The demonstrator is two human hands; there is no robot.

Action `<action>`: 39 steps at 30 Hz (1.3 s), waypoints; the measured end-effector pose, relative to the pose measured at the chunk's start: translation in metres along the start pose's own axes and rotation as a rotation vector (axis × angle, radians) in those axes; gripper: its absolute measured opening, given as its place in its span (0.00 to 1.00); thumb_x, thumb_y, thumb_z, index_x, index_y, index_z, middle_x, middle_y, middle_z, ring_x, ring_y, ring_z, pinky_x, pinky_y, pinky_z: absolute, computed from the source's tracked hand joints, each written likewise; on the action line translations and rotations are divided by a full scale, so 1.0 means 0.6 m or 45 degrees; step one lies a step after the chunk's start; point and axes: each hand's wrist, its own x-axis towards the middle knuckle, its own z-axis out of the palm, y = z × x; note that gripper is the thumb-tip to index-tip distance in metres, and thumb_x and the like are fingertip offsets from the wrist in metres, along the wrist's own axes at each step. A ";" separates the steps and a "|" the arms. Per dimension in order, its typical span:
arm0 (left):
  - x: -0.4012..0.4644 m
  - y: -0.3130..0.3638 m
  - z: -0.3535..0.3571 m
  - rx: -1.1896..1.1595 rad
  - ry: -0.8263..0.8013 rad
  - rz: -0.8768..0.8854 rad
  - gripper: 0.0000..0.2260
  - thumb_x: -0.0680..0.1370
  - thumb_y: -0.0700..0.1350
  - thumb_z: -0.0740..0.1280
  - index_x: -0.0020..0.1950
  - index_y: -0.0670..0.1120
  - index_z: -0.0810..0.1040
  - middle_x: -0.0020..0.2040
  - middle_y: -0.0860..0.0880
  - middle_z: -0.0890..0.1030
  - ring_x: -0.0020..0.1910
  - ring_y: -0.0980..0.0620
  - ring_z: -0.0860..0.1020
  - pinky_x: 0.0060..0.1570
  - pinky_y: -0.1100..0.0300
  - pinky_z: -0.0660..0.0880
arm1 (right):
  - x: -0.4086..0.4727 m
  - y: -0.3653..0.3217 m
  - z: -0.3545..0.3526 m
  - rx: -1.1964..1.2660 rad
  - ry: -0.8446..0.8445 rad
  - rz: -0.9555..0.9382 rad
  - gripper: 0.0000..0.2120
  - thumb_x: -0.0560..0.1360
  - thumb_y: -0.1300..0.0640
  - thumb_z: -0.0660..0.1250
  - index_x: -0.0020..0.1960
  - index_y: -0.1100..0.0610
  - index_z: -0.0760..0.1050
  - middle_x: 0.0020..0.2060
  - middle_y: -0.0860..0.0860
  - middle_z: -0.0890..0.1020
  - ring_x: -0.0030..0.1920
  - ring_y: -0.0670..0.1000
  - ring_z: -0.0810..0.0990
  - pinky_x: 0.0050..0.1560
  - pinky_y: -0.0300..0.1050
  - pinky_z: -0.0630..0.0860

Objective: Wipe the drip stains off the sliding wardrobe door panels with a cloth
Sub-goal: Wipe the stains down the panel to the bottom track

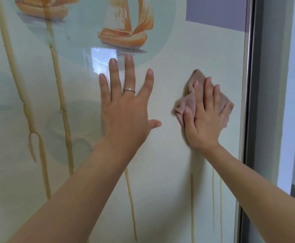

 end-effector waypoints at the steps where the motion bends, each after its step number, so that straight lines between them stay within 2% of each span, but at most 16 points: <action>1: 0.001 -0.001 0.000 -0.003 0.010 -0.005 0.47 0.70 0.65 0.65 0.76 0.54 0.38 0.74 0.40 0.31 0.72 0.35 0.32 0.68 0.43 0.32 | -0.012 0.007 0.005 0.011 0.037 -0.057 0.31 0.79 0.47 0.54 0.78 0.48 0.46 0.76 0.58 0.58 0.76 0.59 0.51 0.66 0.78 0.54; 3: -0.008 0.004 0.005 -0.017 0.059 0.008 0.48 0.69 0.65 0.68 0.77 0.53 0.42 0.75 0.39 0.34 0.72 0.34 0.35 0.68 0.43 0.32 | -0.049 0.020 0.002 0.088 0.040 -0.129 0.28 0.80 0.45 0.50 0.78 0.50 0.50 0.76 0.59 0.59 0.76 0.60 0.51 0.65 0.78 0.52; 7: -0.072 0.052 0.045 -0.077 0.079 0.128 0.52 0.58 0.61 0.78 0.76 0.50 0.58 0.76 0.37 0.48 0.74 0.32 0.45 0.70 0.42 0.38 | -0.171 0.048 0.009 0.118 -0.044 -0.087 0.27 0.82 0.41 0.41 0.79 0.44 0.41 0.79 0.48 0.43 0.78 0.55 0.43 0.67 0.77 0.44; 8: -0.090 0.069 0.055 -0.098 0.018 0.148 0.53 0.57 0.60 0.78 0.76 0.50 0.56 0.76 0.38 0.46 0.73 0.33 0.42 0.70 0.42 0.37 | -0.203 0.054 0.011 0.131 -0.082 -0.038 0.27 0.82 0.41 0.40 0.79 0.45 0.40 0.78 0.47 0.41 0.78 0.54 0.42 0.67 0.77 0.44; 11: -0.138 0.097 0.081 -0.065 -0.296 0.132 0.51 0.70 0.62 0.69 0.72 0.54 0.29 0.67 0.43 0.20 0.61 0.39 0.17 0.62 0.46 0.22 | -0.257 0.067 0.004 0.146 -0.172 -0.029 0.28 0.82 0.40 0.40 0.79 0.45 0.38 0.78 0.47 0.39 0.78 0.55 0.40 0.66 0.78 0.45; 13: -0.151 0.103 0.092 0.020 -0.318 0.124 0.50 0.73 0.62 0.65 0.66 0.54 0.21 0.63 0.45 0.16 0.55 0.41 0.13 0.58 0.46 0.19 | -0.233 0.067 -0.002 0.157 -0.173 -0.069 0.28 0.82 0.40 0.40 0.79 0.44 0.37 0.78 0.48 0.40 0.78 0.54 0.39 0.66 0.78 0.44; 15: -0.154 0.101 0.100 0.024 -0.306 0.115 0.50 0.73 0.62 0.65 0.65 0.55 0.20 0.64 0.45 0.16 0.55 0.41 0.13 0.58 0.46 0.19 | -0.181 0.046 -0.004 0.169 -0.160 0.022 0.28 0.81 0.39 0.39 0.79 0.46 0.40 0.78 0.53 0.46 0.78 0.55 0.41 0.67 0.76 0.42; 16: -0.154 0.099 0.104 -0.002 -0.254 0.117 0.52 0.71 0.62 0.67 0.67 0.55 0.22 0.67 0.45 0.19 0.58 0.40 0.15 0.60 0.46 0.20 | -0.158 0.033 -0.001 0.180 -0.124 0.082 0.28 0.81 0.40 0.39 0.79 0.48 0.43 0.78 0.56 0.49 0.77 0.56 0.43 0.68 0.75 0.41; 18: -0.153 0.095 0.108 -0.041 -0.138 0.148 0.56 0.62 0.61 0.76 0.74 0.55 0.38 0.75 0.45 0.33 0.70 0.38 0.27 0.67 0.45 0.28 | -0.144 0.017 0.008 0.183 -0.073 0.118 0.28 0.81 0.41 0.40 0.78 0.53 0.49 0.76 0.58 0.54 0.77 0.59 0.47 0.68 0.74 0.41; 21: -0.153 0.091 0.118 -0.064 -0.042 0.161 0.56 0.52 0.58 0.80 0.74 0.51 0.56 0.76 0.42 0.51 0.73 0.37 0.45 0.70 0.45 0.37 | -0.224 0.022 0.023 0.125 -0.074 -0.102 0.28 0.81 0.41 0.43 0.79 0.49 0.49 0.78 0.55 0.48 0.77 0.60 0.47 0.68 0.76 0.42; 24: -0.153 0.091 0.119 -0.050 -0.010 0.160 0.57 0.50 0.57 0.81 0.74 0.51 0.58 0.76 0.41 0.52 0.73 0.36 0.47 0.70 0.44 0.38 | -0.308 0.043 0.015 0.094 -0.165 -0.239 0.29 0.81 0.40 0.43 0.79 0.47 0.44 0.79 0.53 0.43 0.78 0.60 0.43 0.67 0.78 0.43; 26: -0.154 0.093 0.115 -0.020 0.017 0.164 0.57 0.50 0.58 0.81 0.74 0.51 0.58 0.76 0.41 0.53 0.73 0.36 0.47 0.70 0.44 0.38 | -0.279 0.046 0.013 0.107 -0.151 -0.256 0.29 0.81 0.39 0.43 0.79 0.48 0.45 0.79 0.52 0.42 0.78 0.59 0.43 0.67 0.77 0.42; 30: -0.155 0.092 0.120 0.007 0.076 0.161 0.57 0.50 0.57 0.81 0.74 0.51 0.57 0.76 0.43 0.52 0.73 0.37 0.48 0.70 0.44 0.38 | -0.144 0.014 0.011 0.179 0.003 0.046 0.28 0.81 0.40 0.41 0.76 0.53 0.54 0.76 0.57 0.54 0.76 0.61 0.50 0.67 0.75 0.41; 32: -0.155 0.093 0.119 0.015 0.074 0.157 0.57 0.51 0.57 0.81 0.74 0.51 0.57 0.76 0.41 0.52 0.73 0.37 0.47 0.70 0.44 0.38 | -0.139 0.015 0.015 0.167 0.027 0.047 0.28 0.81 0.41 0.42 0.76 0.53 0.56 0.75 0.59 0.57 0.76 0.62 0.52 0.68 0.75 0.42; 36: -0.154 0.095 0.116 0.019 0.059 0.137 0.56 0.51 0.57 0.81 0.74 0.50 0.59 0.76 0.39 0.54 0.72 0.36 0.47 0.69 0.45 0.37 | -0.271 0.051 0.018 0.095 -0.121 -0.153 0.29 0.81 0.41 0.43 0.79 0.49 0.47 0.79 0.52 0.43 0.78 0.58 0.42 0.68 0.76 0.40; 39: -0.154 0.095 0.114 0.040 0.060 0.133 0.56 0.51 0.57 0.81 0.74 0.50 0.58 0.76 0.40 0.53 0.72 0.36 0.47 0.69 0.45 0.37 | -0.302 0.070 0.012 0.077 -0.175 -0.232 0.30 0.81 0.40 0.43 0.79 0.48 0.42 0.78 0.51 0.40 0.78 0.58 0.40 0.68 0.77 0.42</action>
